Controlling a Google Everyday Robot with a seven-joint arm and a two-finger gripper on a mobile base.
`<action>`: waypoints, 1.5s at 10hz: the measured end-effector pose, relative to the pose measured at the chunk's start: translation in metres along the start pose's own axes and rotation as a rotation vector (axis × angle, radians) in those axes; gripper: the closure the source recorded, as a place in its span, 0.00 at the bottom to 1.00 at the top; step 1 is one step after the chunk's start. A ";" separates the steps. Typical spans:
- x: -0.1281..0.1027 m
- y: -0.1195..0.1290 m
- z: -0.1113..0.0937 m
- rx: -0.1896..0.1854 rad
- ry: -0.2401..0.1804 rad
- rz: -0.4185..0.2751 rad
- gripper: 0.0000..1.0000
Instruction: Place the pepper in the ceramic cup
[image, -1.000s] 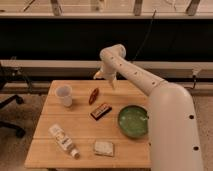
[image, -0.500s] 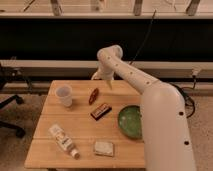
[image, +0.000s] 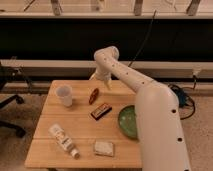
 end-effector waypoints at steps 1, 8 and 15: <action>0.000 0.000 0.000 0.000 -0.001 0.001 0.20; -0.020 -0.014 0.068 -0.161 -0.095 -0.056 0.20; -0.029 -0.017 0.083 -0.204 -0.125 -0.059 0.70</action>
